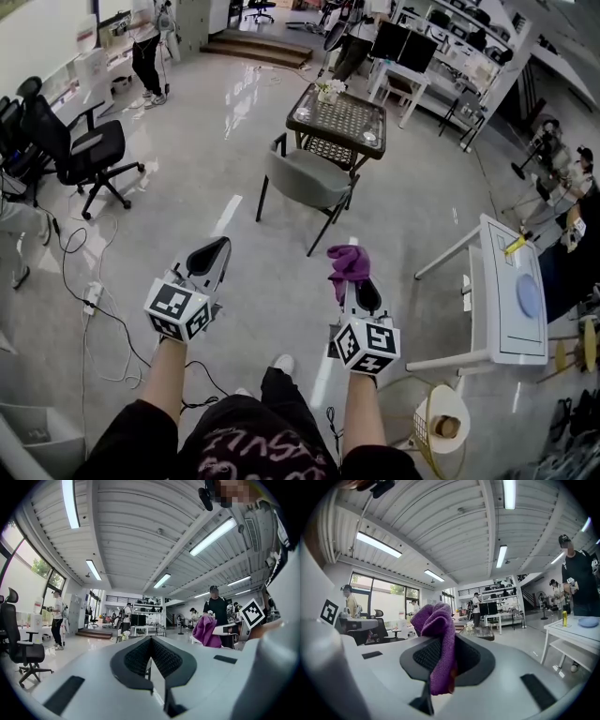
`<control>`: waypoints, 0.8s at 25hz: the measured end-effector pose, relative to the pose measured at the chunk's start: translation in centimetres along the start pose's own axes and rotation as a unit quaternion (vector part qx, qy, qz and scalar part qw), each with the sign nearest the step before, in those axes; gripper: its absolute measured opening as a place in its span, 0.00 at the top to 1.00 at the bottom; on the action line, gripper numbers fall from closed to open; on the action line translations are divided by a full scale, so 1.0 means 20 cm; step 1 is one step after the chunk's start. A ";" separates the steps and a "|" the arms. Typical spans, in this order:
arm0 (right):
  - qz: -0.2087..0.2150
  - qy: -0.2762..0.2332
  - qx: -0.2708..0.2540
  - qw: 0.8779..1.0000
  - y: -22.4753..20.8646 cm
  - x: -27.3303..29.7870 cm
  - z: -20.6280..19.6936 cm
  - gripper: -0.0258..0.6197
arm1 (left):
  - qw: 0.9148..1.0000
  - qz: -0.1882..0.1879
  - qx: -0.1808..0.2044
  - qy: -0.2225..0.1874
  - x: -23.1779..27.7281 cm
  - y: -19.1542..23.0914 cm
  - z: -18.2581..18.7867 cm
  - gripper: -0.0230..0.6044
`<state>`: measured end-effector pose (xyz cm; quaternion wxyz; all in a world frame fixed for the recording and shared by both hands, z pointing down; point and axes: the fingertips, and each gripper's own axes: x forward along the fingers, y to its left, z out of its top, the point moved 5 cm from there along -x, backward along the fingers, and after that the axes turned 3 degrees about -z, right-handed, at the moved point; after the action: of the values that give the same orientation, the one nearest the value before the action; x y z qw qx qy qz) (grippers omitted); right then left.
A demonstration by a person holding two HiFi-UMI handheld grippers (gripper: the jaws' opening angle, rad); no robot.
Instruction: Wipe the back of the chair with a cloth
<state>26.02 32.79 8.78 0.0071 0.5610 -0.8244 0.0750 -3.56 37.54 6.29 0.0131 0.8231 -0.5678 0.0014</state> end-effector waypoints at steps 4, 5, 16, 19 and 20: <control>0.005 0.002 0.007 1.000 0.01 0.16 -0.02 0.84 | 1.000 -0.003 0.002 0.011 0.10 0.08 -0.04 0.95; 0.006 0.002 0.010 1.000 0.02 0.21 -0.03 0.84 | 1.000 -0.002 0.002 0.014 0.13 0.12 -0.05 0.95; 0.008 0.007 0.028 1.000 -0.01 1.06 -0.15 0.84 | 0.999 -0.013 0.014 0.040 0.75 0.63 -0.21 0.95; 0.012 0.012 0.033 0.999 -0.06 1.32 -0.18 0.84 | 0.998 -0.012 0.015 0.056 0.95 0.76 -0.25 0.95; 0.014 0.017 0.033 0.999 -0.07 1.40 -0.19 0.84 | 0.998 -0.009 0.011 0.060 1.01 0.80 -0.27 0.95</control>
<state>16.62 7.03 15.46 0.0014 0.5483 -0.8288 0.1115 -11.24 13.21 12.29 0.0379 0.8267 -0.5585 0.0571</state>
